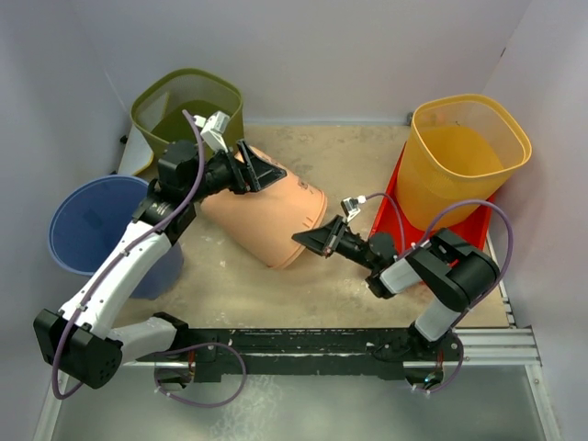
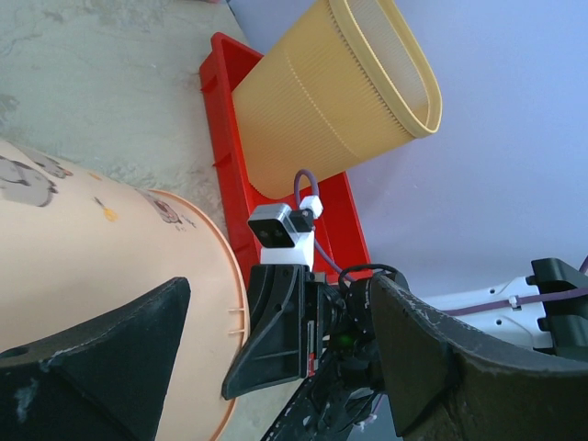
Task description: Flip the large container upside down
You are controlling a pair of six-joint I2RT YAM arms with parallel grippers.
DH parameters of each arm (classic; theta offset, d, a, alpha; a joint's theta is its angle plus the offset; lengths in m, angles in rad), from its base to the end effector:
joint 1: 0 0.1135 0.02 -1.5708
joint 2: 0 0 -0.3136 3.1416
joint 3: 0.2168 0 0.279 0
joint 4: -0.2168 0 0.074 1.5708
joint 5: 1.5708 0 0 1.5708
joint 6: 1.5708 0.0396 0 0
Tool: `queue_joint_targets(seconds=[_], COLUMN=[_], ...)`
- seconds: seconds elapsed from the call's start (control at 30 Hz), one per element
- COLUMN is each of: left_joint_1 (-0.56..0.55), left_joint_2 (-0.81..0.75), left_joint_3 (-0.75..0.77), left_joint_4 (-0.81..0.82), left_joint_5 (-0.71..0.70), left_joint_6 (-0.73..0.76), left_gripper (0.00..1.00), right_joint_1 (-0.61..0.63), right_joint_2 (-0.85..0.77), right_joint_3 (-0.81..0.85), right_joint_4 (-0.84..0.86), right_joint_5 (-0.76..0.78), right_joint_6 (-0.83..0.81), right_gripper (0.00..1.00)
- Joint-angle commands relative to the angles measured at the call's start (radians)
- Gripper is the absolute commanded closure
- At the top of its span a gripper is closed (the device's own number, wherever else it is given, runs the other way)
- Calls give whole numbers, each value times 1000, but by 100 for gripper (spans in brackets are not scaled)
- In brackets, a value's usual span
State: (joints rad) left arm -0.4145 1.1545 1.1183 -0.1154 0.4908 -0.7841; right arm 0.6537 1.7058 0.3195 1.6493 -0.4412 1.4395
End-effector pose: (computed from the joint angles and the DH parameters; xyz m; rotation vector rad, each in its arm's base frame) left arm 0.2445 -0.1280 0.4340 0.0511 1.8878 -1.2762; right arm 0.2098 0.1820 0.1960 0.1798 1.6548 1.9840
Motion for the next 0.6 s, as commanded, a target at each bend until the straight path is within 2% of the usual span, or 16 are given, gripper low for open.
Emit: queue_joint_targets(seconds=[0.0, 0.13, 0.3, 0.37, 0.57], left_joint_1=[4, 5, 5, 4, 4], left_joint_2=[-4, -4, -4, -4, -21], left_joint_3=[65, 70, 69, 69, 59], left_joint_4=[31, 31, 44, 49, 56], left_joint_5=[10, 9, 12, 15, 20], left_joint_6=[18, 22, 19, 15, 2], left_gripper=[23, 23, 23, 23, 23], right_joint_1=[5, -1, -1, -1, -1], right_joint_2=[100, 71, 71, 79, 126], right_joint_3=[-164, -223, -238, -231, -238], right_joint_4=[121, 121, 122, 121, 119], right_joint_5=[8, 25, 35, 36, 56], right_joint_6=[26, 20, 14, 12, 26], right_gripper=[100, 100, 90, 83, 77])
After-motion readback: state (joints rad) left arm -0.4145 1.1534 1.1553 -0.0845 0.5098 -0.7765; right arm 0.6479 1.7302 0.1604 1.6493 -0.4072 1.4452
